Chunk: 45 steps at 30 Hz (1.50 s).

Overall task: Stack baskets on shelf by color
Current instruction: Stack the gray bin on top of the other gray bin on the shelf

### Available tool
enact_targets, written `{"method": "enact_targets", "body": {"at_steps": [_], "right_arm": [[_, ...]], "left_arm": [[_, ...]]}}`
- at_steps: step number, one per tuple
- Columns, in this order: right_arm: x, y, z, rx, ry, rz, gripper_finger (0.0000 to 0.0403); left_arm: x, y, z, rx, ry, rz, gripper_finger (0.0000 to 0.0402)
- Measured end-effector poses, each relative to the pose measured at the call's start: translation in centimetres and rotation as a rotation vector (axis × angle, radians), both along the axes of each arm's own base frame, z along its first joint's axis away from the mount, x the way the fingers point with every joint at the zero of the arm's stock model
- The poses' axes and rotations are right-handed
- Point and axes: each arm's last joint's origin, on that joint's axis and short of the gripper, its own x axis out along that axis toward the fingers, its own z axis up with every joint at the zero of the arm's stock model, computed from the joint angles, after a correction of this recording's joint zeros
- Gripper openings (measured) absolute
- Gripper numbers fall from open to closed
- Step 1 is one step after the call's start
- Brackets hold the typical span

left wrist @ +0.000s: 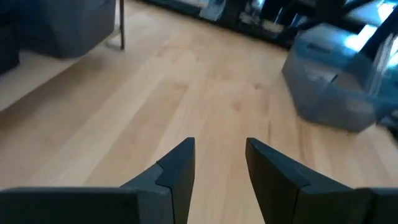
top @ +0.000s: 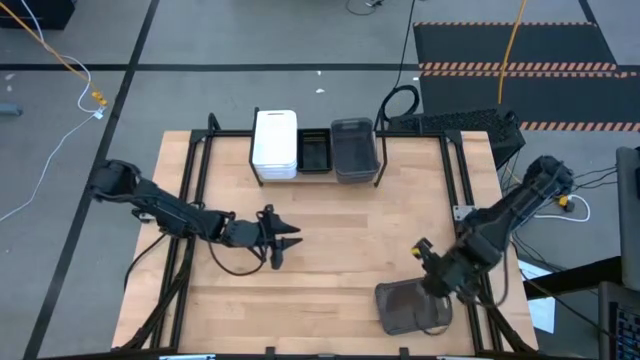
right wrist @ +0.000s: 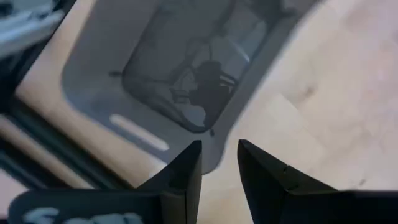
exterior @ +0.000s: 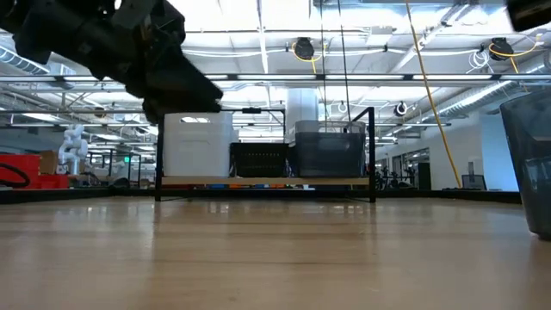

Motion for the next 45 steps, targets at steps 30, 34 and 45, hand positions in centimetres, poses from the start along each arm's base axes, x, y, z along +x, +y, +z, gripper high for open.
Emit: {"method": "enact_targets", "body": {"at_steps": [30, 34, 45], "right_arm": [[-3.0, 2.5, -5.5, -0.129, -0.045, 0.214, 0.0095], [-2.3, 2.7, -5.4, -0.193, -0.174, 0.208, 0.0095], [-1.9, 1.8, -6.0, -0.614, -0.294, 0.604, 0.0095]], "left_arm": [[1.0, 0.4, -1.0, 0.048, -0.015, 0.008, 0.0145], [1.0, 0.4, -1.0, 0.046, -0.015, 0.009, 0.0145], [0.9, 0.4, -1.1, 0.058, 0.003, 0.006, 0.0145]]}}
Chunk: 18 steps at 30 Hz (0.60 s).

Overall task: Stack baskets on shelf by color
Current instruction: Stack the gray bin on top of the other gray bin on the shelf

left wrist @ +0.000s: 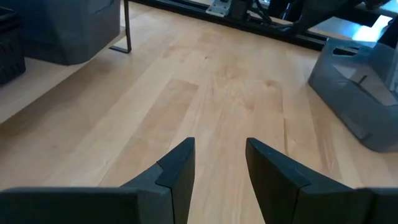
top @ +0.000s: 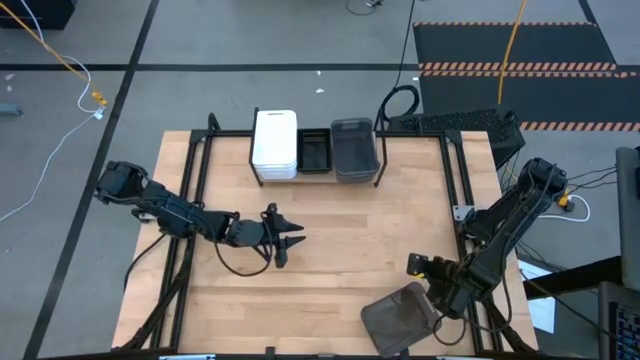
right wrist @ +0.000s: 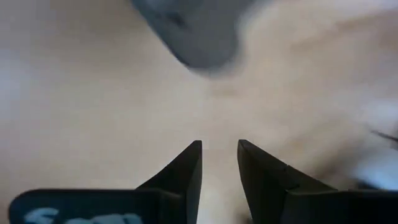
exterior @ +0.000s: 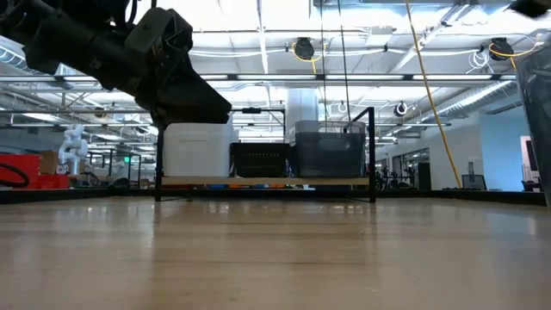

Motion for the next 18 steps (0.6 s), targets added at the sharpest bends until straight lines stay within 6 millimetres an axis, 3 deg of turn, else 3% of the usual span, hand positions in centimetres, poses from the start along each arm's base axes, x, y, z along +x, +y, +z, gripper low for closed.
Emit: {"method": "enact_targets", "body": {"at_steps": [3, 6, 13, 18], "right_arm": [[0.2, 0.2, 0.2, -0.108, -0.072, 0.113, 0.0095], [-0.2, 0.9, 0.2, -0.097, -0.074, 0.177, 0.0095], [-3.4, 3.2, 1.2, -0.012, -0.174, 0.176, 0.0095], [-5.4, 4.1, 0.6, -0.051, -0.204, 0.214, 0.0095]], "left_arm": [[0.0, 0.0, -0.1, 0.003, 0.009, 0.002, 0.0145], [-0.1, 0.0, -0.3, -0.006, 0.027, 0.009, 0.0145], [-1.1, -0.1, -1.9, -0.066, 0.203, 0.055, 0.0145], [-1.5, -0.2, -2.3, -0.109, 0.235, 0.117, 0.0145]]}}
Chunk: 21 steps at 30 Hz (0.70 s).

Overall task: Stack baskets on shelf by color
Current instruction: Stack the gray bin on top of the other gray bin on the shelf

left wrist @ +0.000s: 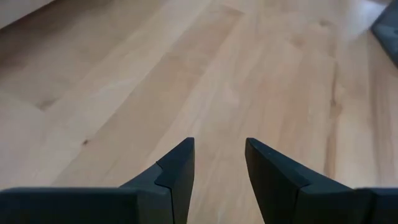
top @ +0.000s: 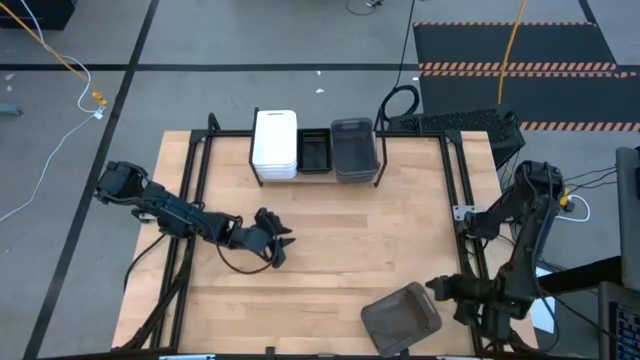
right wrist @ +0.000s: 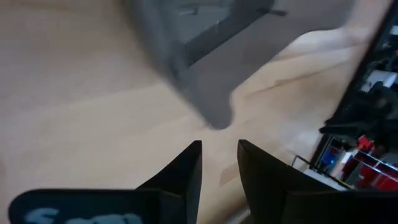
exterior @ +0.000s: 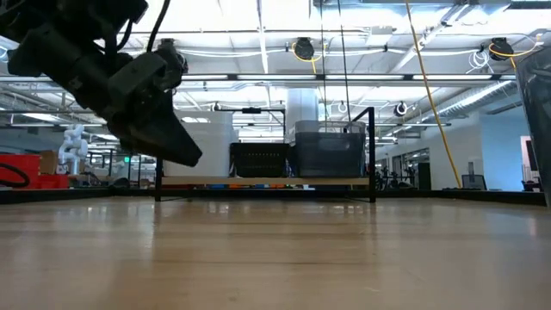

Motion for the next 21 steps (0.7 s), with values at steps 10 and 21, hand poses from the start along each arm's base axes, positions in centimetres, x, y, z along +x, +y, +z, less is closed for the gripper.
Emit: {"method": "enact_targets", "body": {"at_steps": [10, 21], "right_arm": [[0.1, 1.6, -2.5, -0.121, 0.059, 0.073, 0.0095], [2.2, 1.7, -2.7, -0.112, 0.038, 0.078, 0.0095]], "left_arm": [[0.1, -0.1, 0.2, 0.043, -0.021, -0.015, 0.0145], [0.2, 0.5, 0.2, 0.077, -0.009, -0.011, 0.0145]]}}
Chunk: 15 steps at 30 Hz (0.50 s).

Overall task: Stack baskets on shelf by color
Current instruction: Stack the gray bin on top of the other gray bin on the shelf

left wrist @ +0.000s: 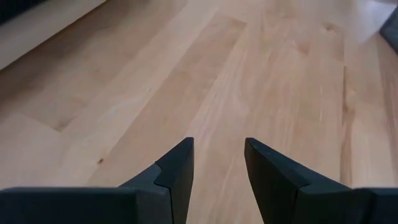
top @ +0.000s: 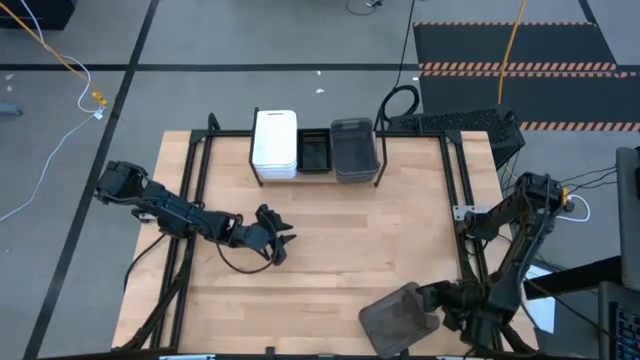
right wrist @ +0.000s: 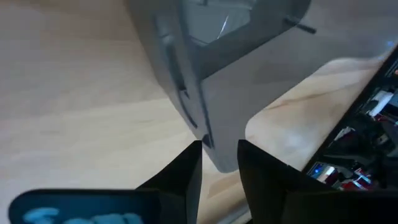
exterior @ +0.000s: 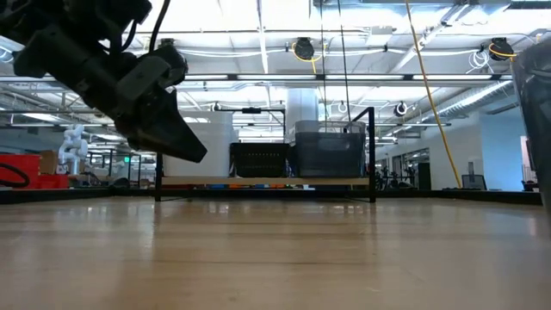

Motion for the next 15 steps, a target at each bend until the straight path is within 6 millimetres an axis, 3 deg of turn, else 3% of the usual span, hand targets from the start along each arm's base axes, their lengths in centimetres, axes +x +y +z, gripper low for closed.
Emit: {"method": "enact_targets", "body": {"at_steps": [4, 7, 11, 15], "right_arm": [[1.9, -0.2, 0.0, 0.115, -0.043, -0.125, 0.0086], [2.9, -0.6, 0.0, 0.204, -0.026, -0.244, 0.0056], [3.4, -1.0, -0.2, 0.217, 0.1, -0.229, 0.0009], [3.6, -1.2, -0.2, 0.179, 0.125, -0.183, 0.0011]], "left_arm": [[0.1, 0.1, 0.0, -0.012, -0.009, 0.013, 0.0145], [0.0, 0.0, 0.0, -0.013, -0.008, 0.009, 0.0145], [0.0, -0.2, 0.0, -0.009, -0.004, -0.001, 0.0145], [-0.1, -0.2, 0.0, -0.006, 0.001, -0.003, 0.0145]]}}
